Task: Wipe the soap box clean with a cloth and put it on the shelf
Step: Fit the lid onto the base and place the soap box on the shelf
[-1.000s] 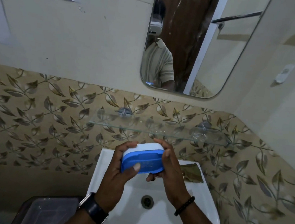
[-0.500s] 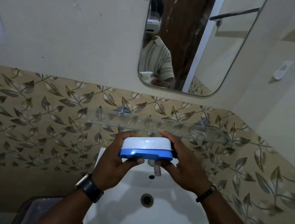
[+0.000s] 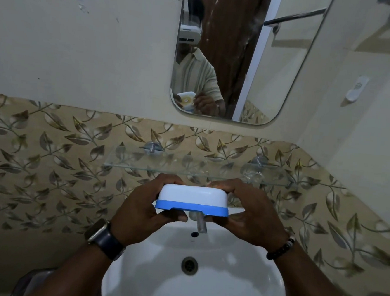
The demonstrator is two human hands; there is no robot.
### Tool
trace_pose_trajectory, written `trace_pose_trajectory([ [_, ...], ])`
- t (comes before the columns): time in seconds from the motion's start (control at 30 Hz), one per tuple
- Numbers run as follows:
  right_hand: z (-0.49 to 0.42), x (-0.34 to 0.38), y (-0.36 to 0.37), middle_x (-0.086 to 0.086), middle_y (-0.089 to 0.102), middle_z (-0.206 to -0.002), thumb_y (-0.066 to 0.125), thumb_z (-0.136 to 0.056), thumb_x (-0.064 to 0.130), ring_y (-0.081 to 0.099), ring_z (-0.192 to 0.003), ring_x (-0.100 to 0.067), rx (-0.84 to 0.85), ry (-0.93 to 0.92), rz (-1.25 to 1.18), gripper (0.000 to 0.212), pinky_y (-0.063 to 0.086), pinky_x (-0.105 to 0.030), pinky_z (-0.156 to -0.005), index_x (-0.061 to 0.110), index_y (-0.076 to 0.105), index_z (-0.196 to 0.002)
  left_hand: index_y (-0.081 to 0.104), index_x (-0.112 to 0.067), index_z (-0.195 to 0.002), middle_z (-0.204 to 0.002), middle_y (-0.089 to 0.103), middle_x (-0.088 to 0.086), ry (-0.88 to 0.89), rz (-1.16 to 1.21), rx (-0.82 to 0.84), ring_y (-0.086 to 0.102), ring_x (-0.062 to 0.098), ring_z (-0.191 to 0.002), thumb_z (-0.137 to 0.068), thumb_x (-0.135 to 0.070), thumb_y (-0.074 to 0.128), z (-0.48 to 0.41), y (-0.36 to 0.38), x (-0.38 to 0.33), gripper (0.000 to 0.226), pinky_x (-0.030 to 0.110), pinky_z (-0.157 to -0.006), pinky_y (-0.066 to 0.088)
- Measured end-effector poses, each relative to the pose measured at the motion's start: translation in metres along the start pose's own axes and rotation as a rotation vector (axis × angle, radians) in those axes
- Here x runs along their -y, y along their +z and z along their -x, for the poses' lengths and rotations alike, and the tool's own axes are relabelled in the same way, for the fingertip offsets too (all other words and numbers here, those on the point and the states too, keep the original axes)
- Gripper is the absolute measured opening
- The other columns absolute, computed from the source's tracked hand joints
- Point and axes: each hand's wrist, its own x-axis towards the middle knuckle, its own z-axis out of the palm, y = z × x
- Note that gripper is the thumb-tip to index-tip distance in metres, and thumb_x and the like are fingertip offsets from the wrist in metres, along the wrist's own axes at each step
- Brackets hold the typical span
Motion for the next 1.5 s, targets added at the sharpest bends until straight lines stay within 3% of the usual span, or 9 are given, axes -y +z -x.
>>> trace_pose_trajectory([
  [0.13,0.000,0.000,0.000,0.003,0.070,-0.120,0.070,-0.087,0.052,0.066,-0.106,-0.012,0.003,-0.001,0.008,0.053,0.056,-0.032,-0.085,0.019,0.059,-0.127,0.060,-0.029,-0.116,-0.108,0.066,-0.018,0.007,-0.008,-0.023,0.068,0.005,-0.092,-0.077,-0.036,0.080,0.000,0.003,0.000,0.044,0.013,-0.078,0.050],
  [0.27,0.003,-0.003,0.006,0.004,0.071,-0.117,0.073,-0.088,0.042,0.067,-0.101,-0.021,-0.033,0.037,-0.017,0.041,0.055,-0.042,-0.077,0.022,0.062,-0.122,0.068,-0.011,-0.113,-0.104,0.073,-0.004,0.028,-0.042,-0.055,0.071,0.014,-0.092,-0.081,-0.029,0.079,-0.002,0.005,0.003,0.039,0.037,-0.073,0.058],
  [0.4,0.002,-0.006,0.006,-0.001,0.067,-0.121,0.078,-0.085,0.033,0.066,-0.105,-0.024,0.010,0.038,-0.052,0.047,0.055,-0.046,-0.079,0.012,0.061,-0.123,0.069,-0.006,-0.117,-0.110,0.073,0.002,0.099,-0.198,-0.073,0.070,0.015,-0.098,-0.081,-0.024,0.078,-0.005,0.006,0.006,0.041,0.031,-0.081,0.058],
  [0.53,-0.005,-0.001,0.001,0.002,0.057,-0.133,0.071,-0.082,0.061,0.061,-0.113,-0.020,0.063,0.030,-0.011,0.074,0.053,-0.043,-0.086,0.017,0.050,-0.138,0.065,-0.009,-0.121,-0.120,0.070,0.009,0.149,-0.342,-0.120,0.066,0.021,-0.107,-0.081,-0.020,0.069,-0.013,0.009,0.006,0.042,0.020,-0.094,0.049],
  [0.73,-0.016,-0.015,0.001,-0.001,0.056,-0.134,0.072,-0.089,0.046,0.055,-0.124,-0.015,0.000,0.121,0.057,0.059,0.052,-0.036,-0.096,0.014,0.053,-0.134,0.062,-0.017,-0.130,-0.137,0.048,0.016,0.048,-0.479,-0.094,0.059,0.026,-0.107,-0.072,-0.013,0.086,-0.039,0.013,0.016,0.062,0.033,-0.083,0.056],
  [0.93,-0.025,-0.053,0.002,-0.006,0.050,-0.147,0.077,-0.086,0.033,0.047,-0.134,-0.018,-0.063,0.238,0.082,0.061,0.047,-0.036,-0.108,0.014,0.052,-0.138,0.052,-0.015,-0.142,-0.138,0.048,0.012,0.021,-0.431,0.008,0.050,0.020,-0.121,-0.078,-0.043,0.081,-0.069,0.025,0.031,0.076,0.028,-0.097,0.047],
  [1.13,-0.043,-0.100,0.016,-0.005,0.040,-0.157,0.080,-0.085,0.023,0.040,-0.142,-0.018,-0.090,0.334,0.112,0.065,0.033,-0.013,-0.109,0.016,0.048,-0.142,0.060,-0.005,-0.135,-0.134,0.056,0.019,-0.026,-0.507,-0.054,0.058,0.030,-0.117,-0.088,-0.031,0.074,-0.105,0.046,0.050,0.056,0.030,-0.090,0.049],
  [1.37,-0.045,-0.145,0.038,-0.001,0.035,-0.159,0.078,-0.085,0.018,0.042,-0.138,-0.018,-0.003,0.470,0.070,0.068,0.045,-0.029,-0.107,0.024,0.043,-0.144,0.059,-0.005,-0.136,-0.136,0.057,0.019,-0.140,-0.581,-0.007,0.060,0.033,-0.115,-0.088,-0.032,0.075,-0.120,0.075,0.085,0.057,0.031,-0.087,0.048],
  [1.5,-0.038,-0.158,0.055,-0.003,0.028,-0.164,0.073,-0.089,0.021,0.037,-0.145,-0.022,0.119,0.581,0.023,0.070,0.039,-0.036,-0.114,0.025,0.039,-0.150,0.053,-0.010,-0.142,-0.144,0.050,0.016,-0.243,-0.588,0.080,0.057,0.033,-0.121,-0.089,-0.030,0.074,-0.115,0.084,0.099,0.060,0.036,-0.094,0.051],
])
